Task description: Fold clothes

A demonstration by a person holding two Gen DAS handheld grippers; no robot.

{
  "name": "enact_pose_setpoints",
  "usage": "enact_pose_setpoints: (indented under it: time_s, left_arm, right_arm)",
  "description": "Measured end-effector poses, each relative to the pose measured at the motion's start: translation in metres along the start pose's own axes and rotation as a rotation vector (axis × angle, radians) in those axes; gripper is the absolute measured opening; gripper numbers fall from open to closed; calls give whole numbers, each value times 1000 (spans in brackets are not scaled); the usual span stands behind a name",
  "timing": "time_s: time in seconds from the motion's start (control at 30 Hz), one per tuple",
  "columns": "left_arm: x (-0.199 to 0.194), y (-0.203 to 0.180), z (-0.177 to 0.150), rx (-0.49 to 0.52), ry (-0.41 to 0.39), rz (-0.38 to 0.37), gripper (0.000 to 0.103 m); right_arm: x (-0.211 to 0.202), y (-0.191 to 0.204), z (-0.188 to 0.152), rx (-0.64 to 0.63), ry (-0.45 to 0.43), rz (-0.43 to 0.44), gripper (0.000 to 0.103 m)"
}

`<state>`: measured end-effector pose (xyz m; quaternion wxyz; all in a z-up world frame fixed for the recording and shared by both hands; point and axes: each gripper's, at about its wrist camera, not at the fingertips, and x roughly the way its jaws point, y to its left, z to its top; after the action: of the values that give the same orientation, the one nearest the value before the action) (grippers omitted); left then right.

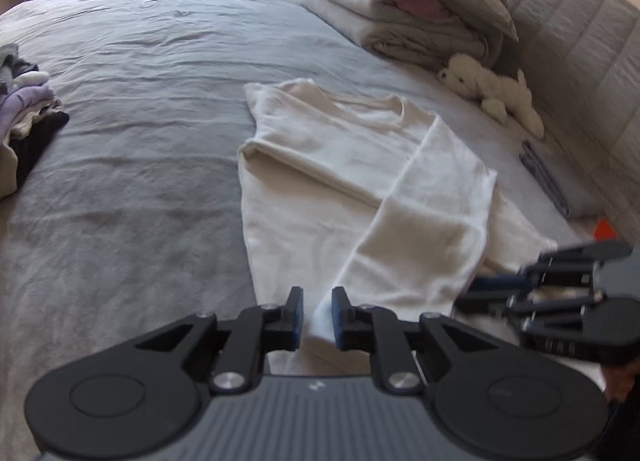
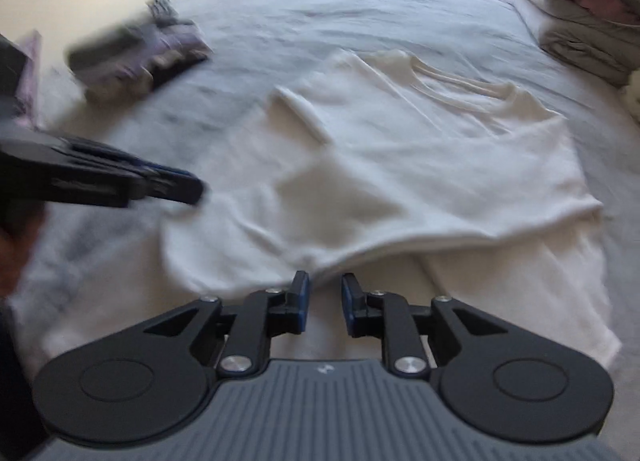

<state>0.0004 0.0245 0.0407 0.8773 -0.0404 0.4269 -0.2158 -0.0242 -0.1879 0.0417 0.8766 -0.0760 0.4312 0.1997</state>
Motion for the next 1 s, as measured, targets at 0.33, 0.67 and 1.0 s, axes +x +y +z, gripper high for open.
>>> enact_pose_setpoints:
  time_s: [0.33, 0.67, 1.0]
  left_arm:
    - [1, 1, -1, -4, 22, 5, 15]
    - [1, 2, -1, -11, 25, 6, 15]
    - [-7, 4, 3, -6, -3, 28, 15]
  right_arm:
    - [-27, 21, 2, -113, -145, 118, 31]
    - [-13, 77, -18, -380, -137, 232, 47]
    - [-5, 74, -13, -313, -138, 177, 18]
